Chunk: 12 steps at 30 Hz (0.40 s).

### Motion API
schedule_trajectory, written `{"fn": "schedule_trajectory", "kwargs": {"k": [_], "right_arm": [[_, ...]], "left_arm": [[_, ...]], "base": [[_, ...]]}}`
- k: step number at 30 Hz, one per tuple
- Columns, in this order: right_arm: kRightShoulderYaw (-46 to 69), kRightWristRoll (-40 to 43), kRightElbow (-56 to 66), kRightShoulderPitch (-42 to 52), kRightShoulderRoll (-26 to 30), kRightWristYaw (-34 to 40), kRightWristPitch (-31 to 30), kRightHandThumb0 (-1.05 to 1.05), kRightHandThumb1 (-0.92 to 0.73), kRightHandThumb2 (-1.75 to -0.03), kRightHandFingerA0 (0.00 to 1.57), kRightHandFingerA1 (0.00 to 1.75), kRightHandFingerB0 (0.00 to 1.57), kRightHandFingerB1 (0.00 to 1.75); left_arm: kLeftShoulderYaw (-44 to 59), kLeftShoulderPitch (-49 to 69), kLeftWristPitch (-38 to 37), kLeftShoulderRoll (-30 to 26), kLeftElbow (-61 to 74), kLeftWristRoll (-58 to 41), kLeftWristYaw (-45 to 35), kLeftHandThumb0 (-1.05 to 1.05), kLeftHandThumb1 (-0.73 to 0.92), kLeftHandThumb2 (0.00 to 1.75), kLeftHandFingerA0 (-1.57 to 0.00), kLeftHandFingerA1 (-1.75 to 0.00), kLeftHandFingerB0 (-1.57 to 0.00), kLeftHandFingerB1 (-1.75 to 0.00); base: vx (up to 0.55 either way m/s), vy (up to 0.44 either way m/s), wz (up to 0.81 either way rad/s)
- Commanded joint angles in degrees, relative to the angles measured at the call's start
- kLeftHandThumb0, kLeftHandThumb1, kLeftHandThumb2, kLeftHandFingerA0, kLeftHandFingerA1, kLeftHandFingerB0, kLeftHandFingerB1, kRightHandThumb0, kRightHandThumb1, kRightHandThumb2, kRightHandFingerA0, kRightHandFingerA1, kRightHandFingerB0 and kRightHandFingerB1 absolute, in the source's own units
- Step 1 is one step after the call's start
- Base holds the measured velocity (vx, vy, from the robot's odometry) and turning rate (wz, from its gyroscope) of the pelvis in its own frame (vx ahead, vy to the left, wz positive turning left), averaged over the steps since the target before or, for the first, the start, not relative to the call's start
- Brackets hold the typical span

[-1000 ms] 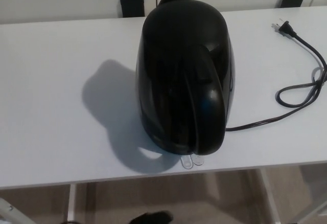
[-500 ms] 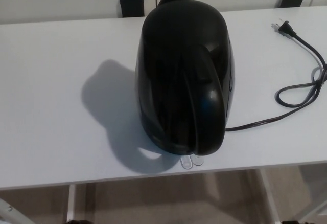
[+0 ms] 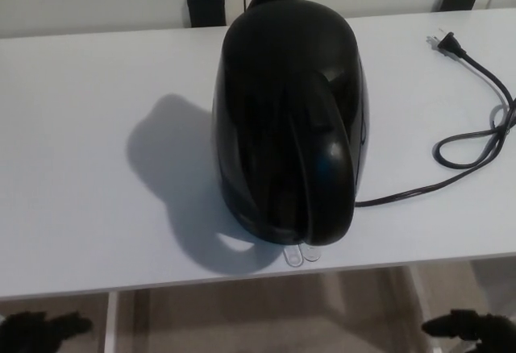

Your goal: The robot walk towards a table in front and click the button on the base of the boilling pot using its left middle finger

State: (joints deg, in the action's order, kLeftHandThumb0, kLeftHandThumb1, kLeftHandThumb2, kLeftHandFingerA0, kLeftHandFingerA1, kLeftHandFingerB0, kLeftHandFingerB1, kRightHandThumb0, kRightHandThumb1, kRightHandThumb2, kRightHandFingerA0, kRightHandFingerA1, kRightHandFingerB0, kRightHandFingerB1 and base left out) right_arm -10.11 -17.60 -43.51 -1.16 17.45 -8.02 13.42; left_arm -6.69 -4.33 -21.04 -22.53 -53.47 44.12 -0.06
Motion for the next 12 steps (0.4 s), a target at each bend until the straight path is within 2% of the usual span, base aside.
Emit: {"fn": "schedule_trajectory", "kwargs": {"k": [1, 12], "right_arm": [[2.3, 1.8, -0.5, -2.4, 0.1, 1.8, -1.4, -0.29, -0.56, -0.56, 0.63, 0.44, 0.46, 0.39], [2.5, 1.0, -0.9, -2.5, -0.3, 2.2, -1.3, -0.28, -0.55, -0.56, 0.66, 0.45, 0.47, 0.39]], "left_arm": [[8.9, -4.2, 1.8, 1.4, -8.0, -16.6, -7.9, -0.74, 0.71, 0.97, -0.27, -0.45, -0.17, -0.41], [8.7, -5.2, 0.9, 1.1, -9.7, -17.1, -8.8, -0.74, 0.71, 0.97, -0.26, -0.45, -0.16, -0.41]], "base": [[0.0, 0.0, 0.0], [0.0, 0.0, 0.0]]}}
